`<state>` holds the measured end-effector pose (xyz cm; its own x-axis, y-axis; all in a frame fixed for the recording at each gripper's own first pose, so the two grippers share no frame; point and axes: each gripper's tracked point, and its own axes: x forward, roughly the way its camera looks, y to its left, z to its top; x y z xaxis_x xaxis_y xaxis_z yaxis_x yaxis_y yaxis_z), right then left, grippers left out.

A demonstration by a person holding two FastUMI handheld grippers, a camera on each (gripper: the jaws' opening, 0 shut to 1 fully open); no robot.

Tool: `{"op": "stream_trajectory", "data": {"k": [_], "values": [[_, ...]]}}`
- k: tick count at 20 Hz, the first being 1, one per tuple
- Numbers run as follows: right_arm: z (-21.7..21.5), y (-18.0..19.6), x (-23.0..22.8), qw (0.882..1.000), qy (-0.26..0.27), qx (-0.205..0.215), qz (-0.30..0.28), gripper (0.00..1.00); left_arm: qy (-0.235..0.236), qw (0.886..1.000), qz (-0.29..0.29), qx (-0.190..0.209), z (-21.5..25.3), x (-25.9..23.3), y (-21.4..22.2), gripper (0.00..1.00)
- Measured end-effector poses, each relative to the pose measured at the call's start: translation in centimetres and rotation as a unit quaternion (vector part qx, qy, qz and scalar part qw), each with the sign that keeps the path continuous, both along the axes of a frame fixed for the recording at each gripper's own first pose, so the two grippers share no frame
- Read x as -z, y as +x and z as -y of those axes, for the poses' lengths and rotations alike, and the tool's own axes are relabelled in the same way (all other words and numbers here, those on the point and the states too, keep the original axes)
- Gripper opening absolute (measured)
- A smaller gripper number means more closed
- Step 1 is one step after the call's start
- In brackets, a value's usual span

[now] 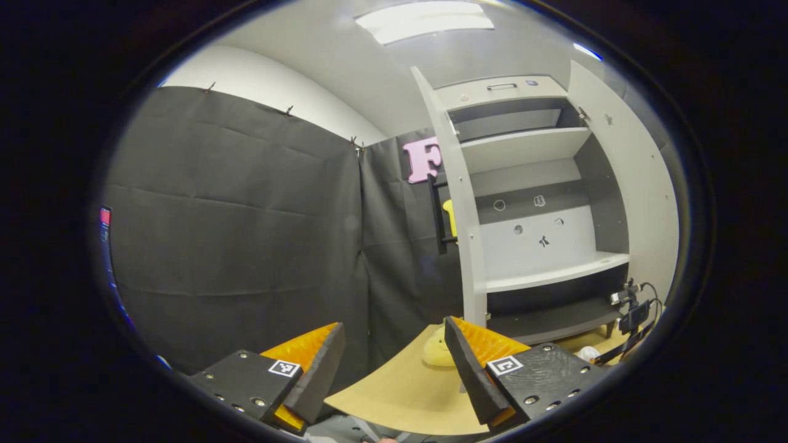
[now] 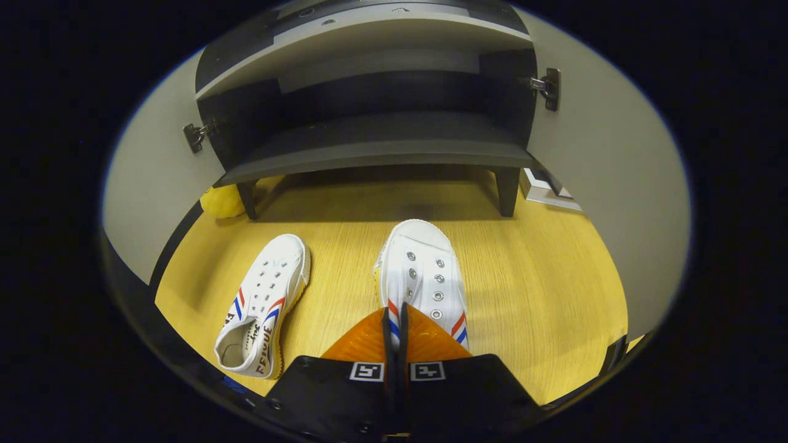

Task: Grab one shoe with the right hand and put it into the shoe cabinet, grab the other shoe with the left hand and put it into the shoe cabinet; then close the right door with the right hand and the left door with the left hand.

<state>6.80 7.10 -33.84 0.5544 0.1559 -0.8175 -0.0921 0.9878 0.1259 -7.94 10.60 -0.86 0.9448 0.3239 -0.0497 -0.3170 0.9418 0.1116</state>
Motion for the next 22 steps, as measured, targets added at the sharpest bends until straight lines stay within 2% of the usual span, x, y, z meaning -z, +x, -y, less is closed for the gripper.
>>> {"op": "stream_trajectory", "data": {"k": [3,11,22], "values": [[0.2,0.2,-2.4,1.0,0.0,-0.009,0.029,0.01,-0.003,1.0,-0.001,0.014,0.8,0.2,0.8,0.94],[1.0,2.3,-10.9,0.994,0.029,0.007,0.101,0.01,-0.01,0.999,0.011,0.044,2.6,-0.2,2.3,0.94],[0.1,6.4,-22.5,0.976,0.068,0.005,0.205,0.01,-0.018,0.998,0.019,0.049,3.0,-0.2,1.9,0.94]]}}
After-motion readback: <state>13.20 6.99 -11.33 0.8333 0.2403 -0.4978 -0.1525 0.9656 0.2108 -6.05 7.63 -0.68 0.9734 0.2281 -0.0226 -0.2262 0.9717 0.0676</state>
